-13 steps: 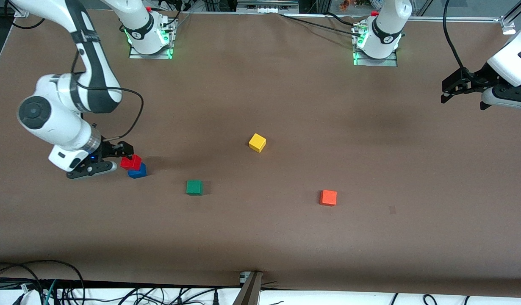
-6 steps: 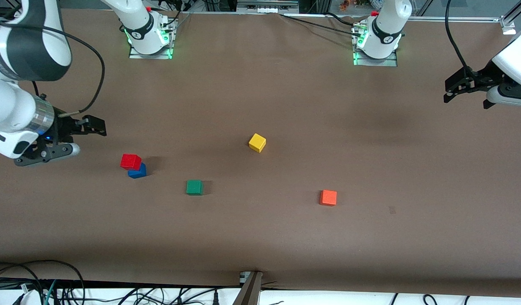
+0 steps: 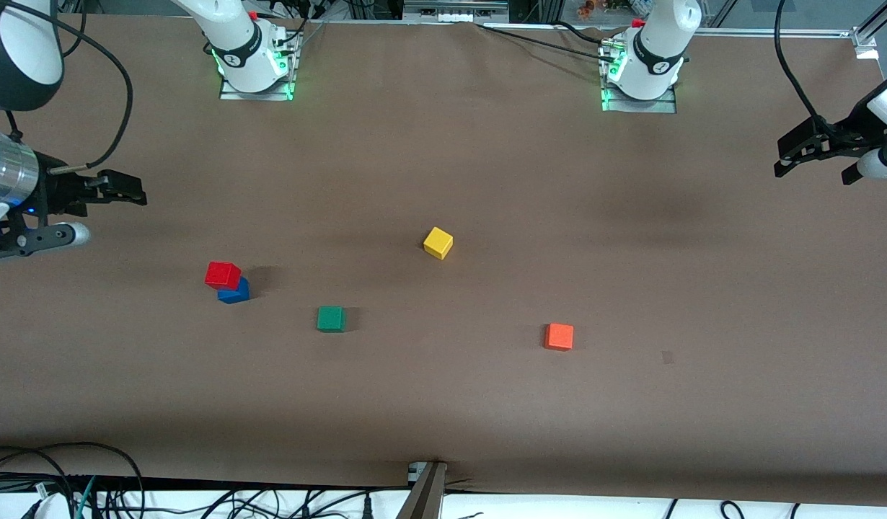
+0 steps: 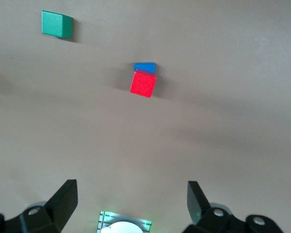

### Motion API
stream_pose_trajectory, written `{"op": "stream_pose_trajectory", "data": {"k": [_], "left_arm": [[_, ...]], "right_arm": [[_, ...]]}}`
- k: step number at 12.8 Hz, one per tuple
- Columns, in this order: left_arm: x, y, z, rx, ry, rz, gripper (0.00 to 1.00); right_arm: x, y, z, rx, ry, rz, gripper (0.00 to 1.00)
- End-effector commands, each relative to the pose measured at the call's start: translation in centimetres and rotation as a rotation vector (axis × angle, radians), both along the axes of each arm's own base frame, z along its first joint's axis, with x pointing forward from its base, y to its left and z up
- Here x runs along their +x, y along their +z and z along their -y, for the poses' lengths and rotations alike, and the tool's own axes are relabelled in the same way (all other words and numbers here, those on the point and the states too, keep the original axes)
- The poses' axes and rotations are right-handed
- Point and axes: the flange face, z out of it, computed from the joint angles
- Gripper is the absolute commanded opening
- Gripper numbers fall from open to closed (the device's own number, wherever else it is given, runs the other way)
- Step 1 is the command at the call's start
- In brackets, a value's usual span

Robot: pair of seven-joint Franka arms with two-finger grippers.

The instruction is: Pass red block to right arm, stack on blue

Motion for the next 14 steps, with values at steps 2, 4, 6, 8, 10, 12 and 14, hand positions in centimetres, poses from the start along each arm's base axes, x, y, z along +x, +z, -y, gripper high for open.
{"op": "stream_pose_trajectory", "data": {"k": [2, 4, 6, 8, 10, 12, 14], "left_arm": [[0.5, -0.3, 0.2, 0.021, -0.004, -0.009, 1.00], [0.5, -0.3, -0.1, 0.018, -0.005, -0.010, 1.00], [0.7, -0.6, -0.1, 0.020, -0.007, -0.011, 1.00], [0.8, -0.4, 0.0, 0.020, -0.007, -0.006, 1.00], [0.8, -0.4, 0.2, 0.019, -0.011, -0.005, 1.00], [0.9, -0.4, 0.4, 0.019, -0.013, -0.006, 1.00], [0.9, -0.5, 0.4, 0.016, -0.010, -0.008, 1.00]], "right_arm": [[-2.3, 3.4, 0.8, -0.001, 0.009, 0.006, 1.00], [-3.8, 5.2, 2.3, -0.023, -0.006, 0.023, 1.00], [-5.2, 7.0, 4.0, -0.018, -0.036, 0.056, 1.00], [-6.2, 7.3, 6.2, -0.013, -0.078, 0.057, 1.00], [-6.5, 6.9, 6.1, -0.007, -0.067, 0.039, 1.00], [-6.3, 6.3, 4.7, -0.010, -0.054, 0.015, 1.00], [-6.3, 6.1, 4.3, -0.010, -0.050, 0.002, 1.00]]}}
